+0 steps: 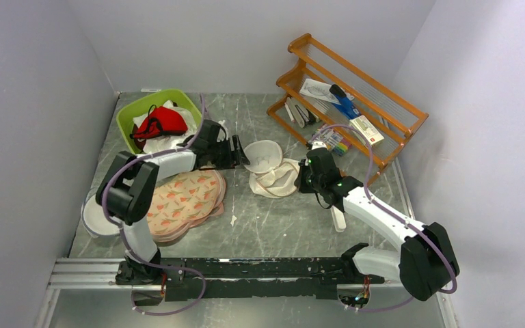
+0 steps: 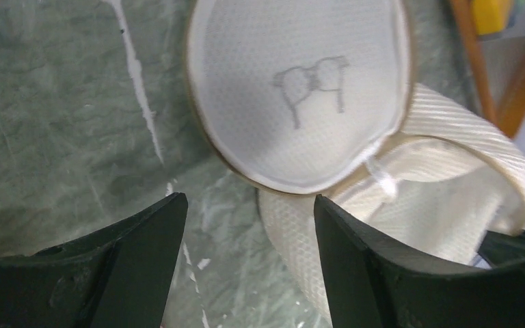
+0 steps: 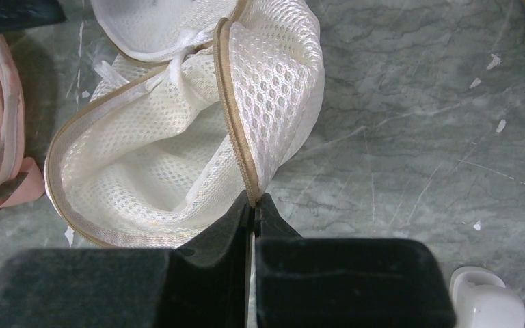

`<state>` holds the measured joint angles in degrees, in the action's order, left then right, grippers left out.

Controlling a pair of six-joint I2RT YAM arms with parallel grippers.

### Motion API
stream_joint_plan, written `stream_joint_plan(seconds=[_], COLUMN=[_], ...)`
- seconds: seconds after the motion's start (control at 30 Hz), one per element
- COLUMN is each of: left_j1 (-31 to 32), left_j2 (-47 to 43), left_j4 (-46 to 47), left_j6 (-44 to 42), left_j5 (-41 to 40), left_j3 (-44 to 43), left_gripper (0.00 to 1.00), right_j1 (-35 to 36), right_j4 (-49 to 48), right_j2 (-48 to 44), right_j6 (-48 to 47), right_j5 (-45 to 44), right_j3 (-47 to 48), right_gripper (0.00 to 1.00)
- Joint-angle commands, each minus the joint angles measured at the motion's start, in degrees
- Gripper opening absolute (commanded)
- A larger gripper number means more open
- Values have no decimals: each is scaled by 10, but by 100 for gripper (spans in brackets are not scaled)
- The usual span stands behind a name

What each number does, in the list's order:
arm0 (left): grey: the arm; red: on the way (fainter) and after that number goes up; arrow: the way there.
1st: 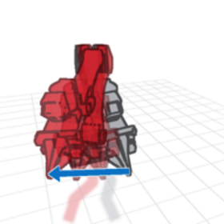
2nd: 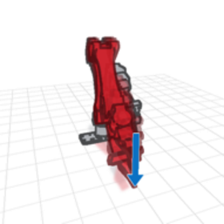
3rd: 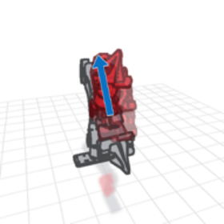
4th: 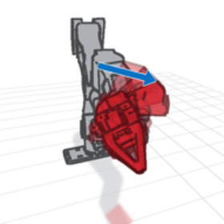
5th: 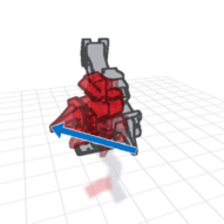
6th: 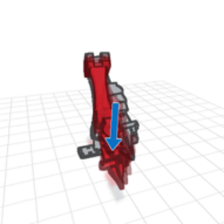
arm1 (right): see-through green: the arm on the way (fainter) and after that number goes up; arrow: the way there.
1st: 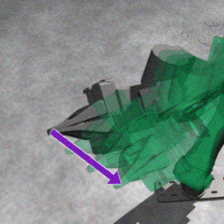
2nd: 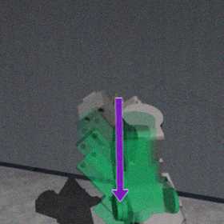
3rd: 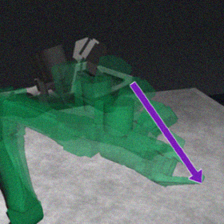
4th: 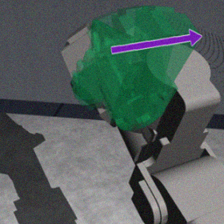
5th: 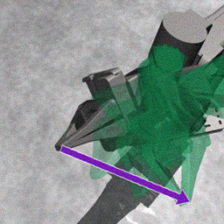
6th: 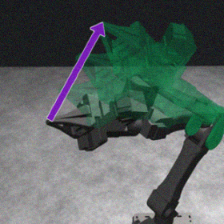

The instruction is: Unzip the laundry bag and remove the bra

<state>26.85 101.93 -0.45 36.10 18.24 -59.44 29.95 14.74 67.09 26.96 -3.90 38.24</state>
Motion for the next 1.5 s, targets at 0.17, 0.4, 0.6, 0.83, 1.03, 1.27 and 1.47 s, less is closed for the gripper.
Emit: stream_joint_plan(seconds=[0.17,0.4,0.6,0.83,1.03,1.27,1.47], left_j1=[3,3,3,3,3,34,108], left_j2=[86,133,127,28,-69,-186,-297], left_j4=[55,76,85,100,134,181,232], left_j6=[11,23,9,-34,-64,-142,-288], left_j5=[-13,-9,-15,-20,-32,-58,-149], left_j3=[-59,-82,-86,-75,-31,29,78], left_gripper=[70,59,36,7,7,7,7], right_j1=[-2,-3,-3,-3,-3,-5,-47], right_j4=[-8,6,10,27,59,105,144], right_j2=[-10,-11,-15,-28,-30,-7,35], right_j6=[-1,-7,-7,-13,-9,-1,-18], right_j5=[5,1,1,-1,-11,-32,26], right_j3=[7,19,14,27,46,81,130], right_gripper=[0,0,0,0,0,0,0])
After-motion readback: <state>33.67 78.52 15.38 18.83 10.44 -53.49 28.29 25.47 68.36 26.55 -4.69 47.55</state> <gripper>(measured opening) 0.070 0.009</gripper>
